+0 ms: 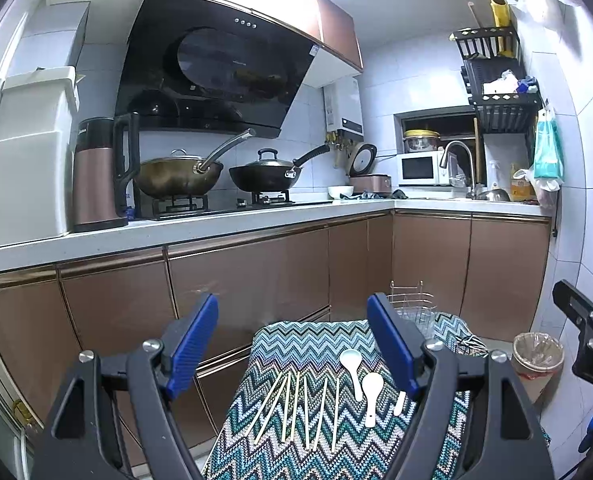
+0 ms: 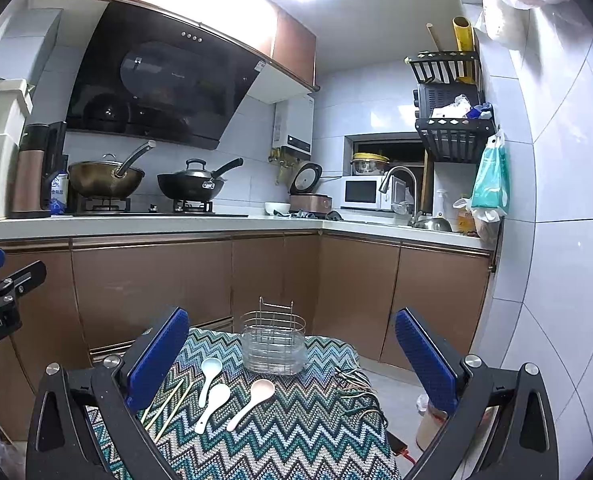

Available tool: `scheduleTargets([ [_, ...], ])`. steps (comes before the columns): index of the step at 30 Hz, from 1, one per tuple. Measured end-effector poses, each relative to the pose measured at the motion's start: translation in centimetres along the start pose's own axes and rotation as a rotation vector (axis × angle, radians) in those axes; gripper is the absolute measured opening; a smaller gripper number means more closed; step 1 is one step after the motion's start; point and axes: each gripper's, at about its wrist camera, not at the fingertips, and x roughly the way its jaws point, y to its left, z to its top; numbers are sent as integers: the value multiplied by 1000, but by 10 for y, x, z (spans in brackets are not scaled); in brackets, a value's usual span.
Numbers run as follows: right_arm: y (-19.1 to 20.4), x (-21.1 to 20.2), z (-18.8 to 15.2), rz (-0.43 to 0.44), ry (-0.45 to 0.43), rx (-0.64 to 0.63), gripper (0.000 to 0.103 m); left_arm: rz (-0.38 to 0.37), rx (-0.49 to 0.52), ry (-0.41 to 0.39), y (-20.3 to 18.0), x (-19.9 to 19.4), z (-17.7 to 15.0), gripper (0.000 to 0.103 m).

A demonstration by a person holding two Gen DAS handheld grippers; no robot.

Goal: Organize utensils

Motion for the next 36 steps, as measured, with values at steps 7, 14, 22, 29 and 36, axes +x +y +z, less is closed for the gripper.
scheduleTargets([
  [7,-3,1,-1,-7,0,12,103,21,22,-21,-6,-1,0,76],
  [14,-5,0,0,-8,-7,23,103,24,30,-26,-10,1,1,76],
  [22,-4,1,0,4,-5,23,103,30,25,-14,-10,8,0,76],
  [29,-3,7,0,9,4,17,103,31,-4,-47,-4,7,1,76],
  [36,-4,13,-2,15,15,18,103,22,-19,-74,-1,10,0,76],
])
